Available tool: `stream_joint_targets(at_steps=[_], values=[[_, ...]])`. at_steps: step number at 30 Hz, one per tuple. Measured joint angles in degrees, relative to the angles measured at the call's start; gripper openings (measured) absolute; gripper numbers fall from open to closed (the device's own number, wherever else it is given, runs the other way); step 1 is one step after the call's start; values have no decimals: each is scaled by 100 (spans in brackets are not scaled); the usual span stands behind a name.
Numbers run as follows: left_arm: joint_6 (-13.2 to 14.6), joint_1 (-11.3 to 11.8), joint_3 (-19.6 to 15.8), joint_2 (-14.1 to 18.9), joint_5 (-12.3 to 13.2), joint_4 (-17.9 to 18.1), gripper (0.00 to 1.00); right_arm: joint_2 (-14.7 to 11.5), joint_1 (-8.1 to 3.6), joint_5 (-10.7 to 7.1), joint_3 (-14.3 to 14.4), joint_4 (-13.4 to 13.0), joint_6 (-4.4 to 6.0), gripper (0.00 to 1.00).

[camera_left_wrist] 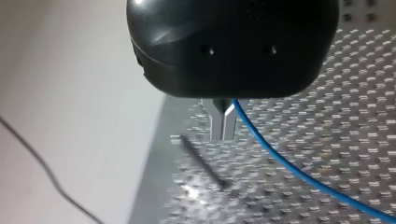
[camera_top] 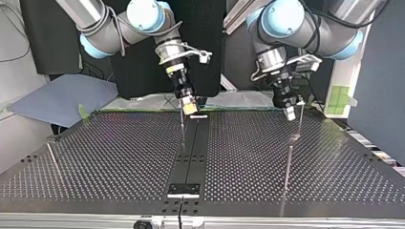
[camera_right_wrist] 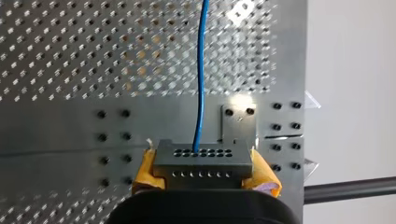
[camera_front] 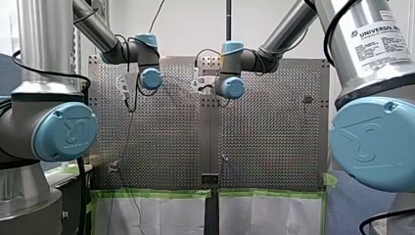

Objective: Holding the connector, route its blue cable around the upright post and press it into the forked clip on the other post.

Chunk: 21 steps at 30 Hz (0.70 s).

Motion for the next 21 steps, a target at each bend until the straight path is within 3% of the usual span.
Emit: stream_joint_targets(at_steps=[12,21], values=[[10,201,595,647,131,-657,0,4,-5,-292,-497,146,219,0],[-24,369,1098,600,420,-1134,0,25,-13,-401,-920,201,384,0]])
